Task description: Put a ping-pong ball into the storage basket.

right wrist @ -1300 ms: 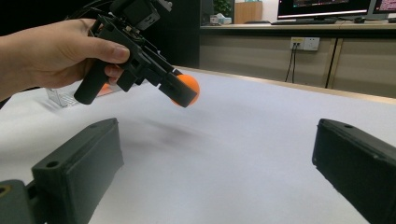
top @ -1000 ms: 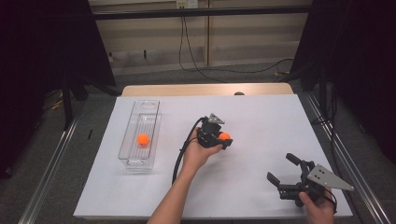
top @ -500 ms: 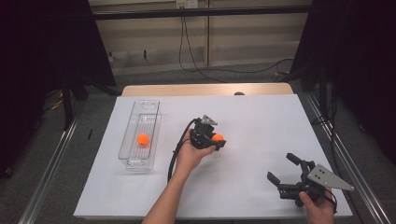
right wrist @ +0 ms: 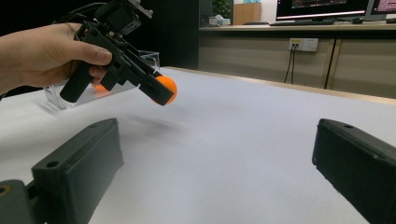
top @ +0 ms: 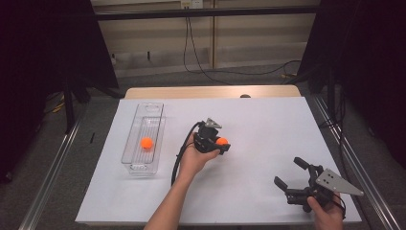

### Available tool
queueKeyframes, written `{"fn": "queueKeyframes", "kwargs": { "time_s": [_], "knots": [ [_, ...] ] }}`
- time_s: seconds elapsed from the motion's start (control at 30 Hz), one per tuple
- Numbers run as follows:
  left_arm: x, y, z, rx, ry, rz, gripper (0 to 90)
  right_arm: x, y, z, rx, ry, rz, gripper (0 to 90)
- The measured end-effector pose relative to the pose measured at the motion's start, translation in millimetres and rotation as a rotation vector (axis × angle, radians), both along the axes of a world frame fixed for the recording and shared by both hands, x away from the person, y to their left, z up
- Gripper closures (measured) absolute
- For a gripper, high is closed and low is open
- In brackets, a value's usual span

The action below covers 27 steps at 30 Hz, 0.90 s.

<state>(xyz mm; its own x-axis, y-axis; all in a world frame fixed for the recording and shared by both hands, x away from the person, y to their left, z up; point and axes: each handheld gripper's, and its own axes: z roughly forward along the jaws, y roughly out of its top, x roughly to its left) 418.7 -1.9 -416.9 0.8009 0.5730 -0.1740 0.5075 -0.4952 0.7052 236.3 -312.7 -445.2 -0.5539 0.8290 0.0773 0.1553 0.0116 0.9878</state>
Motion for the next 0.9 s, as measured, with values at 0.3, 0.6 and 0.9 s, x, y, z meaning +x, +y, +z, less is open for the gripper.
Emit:
{"fn": "queueKeyframes", "kwargs": {
  "time_s": [0.3,0.6,0.9],
  "knots": [
    [-3.1,-0.7,1.9,-0.002,0.006,-0.011,50.9,0.2,0.8,0.0,-0.002,0.001,0.002,1.1],
    [-4.1,2.9,7.5,-0.014,0.005,-0.010,50.9,-0.1,0.6,0.6,-0.006,-0.002,0.002,1.1],
    [-0.5,12.1,7.2,0.004,-0.003,0.023,50.9,-0.3,0.6,0.6,-0.003,-0.001,0.005,1.2]
  ]
}}
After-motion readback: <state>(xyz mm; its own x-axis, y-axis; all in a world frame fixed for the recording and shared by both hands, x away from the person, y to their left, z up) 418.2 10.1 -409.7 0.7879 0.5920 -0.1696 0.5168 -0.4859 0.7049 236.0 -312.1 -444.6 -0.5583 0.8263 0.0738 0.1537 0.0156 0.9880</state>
